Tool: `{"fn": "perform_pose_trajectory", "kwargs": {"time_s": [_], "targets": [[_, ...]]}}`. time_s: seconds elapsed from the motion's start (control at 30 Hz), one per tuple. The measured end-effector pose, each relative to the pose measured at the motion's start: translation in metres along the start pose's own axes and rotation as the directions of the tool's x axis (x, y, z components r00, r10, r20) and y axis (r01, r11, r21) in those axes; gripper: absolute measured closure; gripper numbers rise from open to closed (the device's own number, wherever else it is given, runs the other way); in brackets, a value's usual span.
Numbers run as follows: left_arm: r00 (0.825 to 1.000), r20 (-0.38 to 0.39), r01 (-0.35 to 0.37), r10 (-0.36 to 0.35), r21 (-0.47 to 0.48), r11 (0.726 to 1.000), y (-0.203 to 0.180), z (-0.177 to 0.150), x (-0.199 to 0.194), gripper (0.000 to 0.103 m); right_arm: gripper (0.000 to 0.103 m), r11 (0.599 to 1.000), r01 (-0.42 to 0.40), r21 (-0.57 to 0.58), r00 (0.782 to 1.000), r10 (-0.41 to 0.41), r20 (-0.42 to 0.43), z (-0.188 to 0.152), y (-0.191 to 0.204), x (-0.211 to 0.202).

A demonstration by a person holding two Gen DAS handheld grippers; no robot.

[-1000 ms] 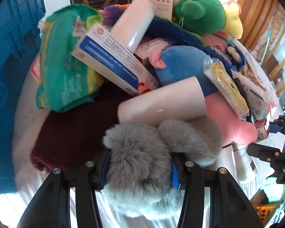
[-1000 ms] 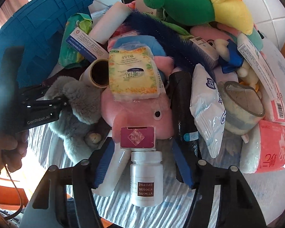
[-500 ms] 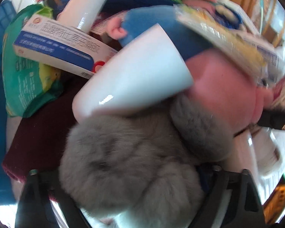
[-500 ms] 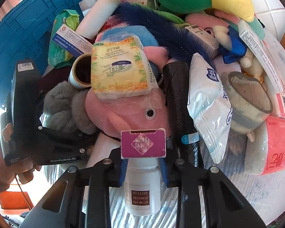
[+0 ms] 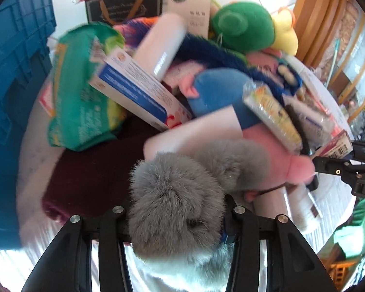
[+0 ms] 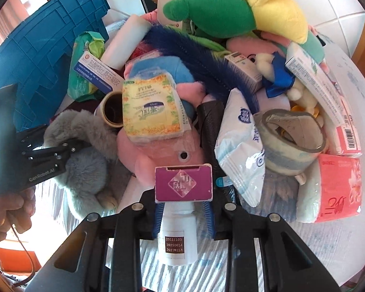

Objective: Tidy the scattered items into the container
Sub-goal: 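Grasp the grey fluffy plush with the left tool while the right tool grasps the purple box, then lift the grey plush and purple box and carry both over the blue crate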

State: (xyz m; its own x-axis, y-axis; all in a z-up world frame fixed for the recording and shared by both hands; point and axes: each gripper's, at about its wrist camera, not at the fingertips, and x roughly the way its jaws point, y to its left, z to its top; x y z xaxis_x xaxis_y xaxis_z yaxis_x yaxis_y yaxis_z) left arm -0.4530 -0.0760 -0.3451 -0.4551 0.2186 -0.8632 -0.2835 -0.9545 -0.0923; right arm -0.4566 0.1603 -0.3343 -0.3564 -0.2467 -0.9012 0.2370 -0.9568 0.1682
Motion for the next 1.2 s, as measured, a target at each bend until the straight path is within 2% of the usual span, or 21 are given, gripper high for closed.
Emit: {"fn": "perform_pose_trajectory", "kwargs": {"time_s": [0.17,0.23,0.33,0.5,0.6,0.9,1.2], "targets": [[0.999,0.045,-0.013,0.013,0.001,1.000,0.021,0.004,-0.026,0.059,0.075,1.000,0.008,0.008,0.999,-0.009,0.031,0.003,0.007,-0.016],[0.998,0.060,-0.018,0.018,0.001,1.000,0.003,0.030,-0.017,0.059,0.075,1.000,0.013,0.009,0.999,-0.013,0.043,0.006,0.010,-0.020],[0.995,0.091,-0.025,0.025,0.004,1.000,0.011,0.029,-0.039,0.059,0.075,1.000,0.018,0.013,0.998,-0.019,0.063,0.005,0.005,-0.035],[0.991,0.132,-0.035,0.035,0.000,0.999,-0.004,0.054,-0.041,0.059,0.075,0.999,0.023,0.027,0.995,-0.026,0.095,0.010,0.002,-0.054],[0.987,0.154,-0.041,0.040,0.001,0.999,-0.002,0.061,-0.055,0.059,0.075,0.999,0.025,0.033,0.993,-0.029,0.113,0.012,0.003,-0.065],[0.974,0.220,-0.061,0.060,-0.005,0.998,0.003,0.080,-0.087,0.059,0.075,0.999,0.035,0.026,0.985,-0.039,0.167,0.021,0.008,-0.103],[0.953,0.294,-0.079,0.078,-0.008,0.997,0.001,0.100,-0.120,0.059,0.075,0.996,0.083,0.019,0.970,-0.085,0.228,0.038,0.013,-0.141]]}}
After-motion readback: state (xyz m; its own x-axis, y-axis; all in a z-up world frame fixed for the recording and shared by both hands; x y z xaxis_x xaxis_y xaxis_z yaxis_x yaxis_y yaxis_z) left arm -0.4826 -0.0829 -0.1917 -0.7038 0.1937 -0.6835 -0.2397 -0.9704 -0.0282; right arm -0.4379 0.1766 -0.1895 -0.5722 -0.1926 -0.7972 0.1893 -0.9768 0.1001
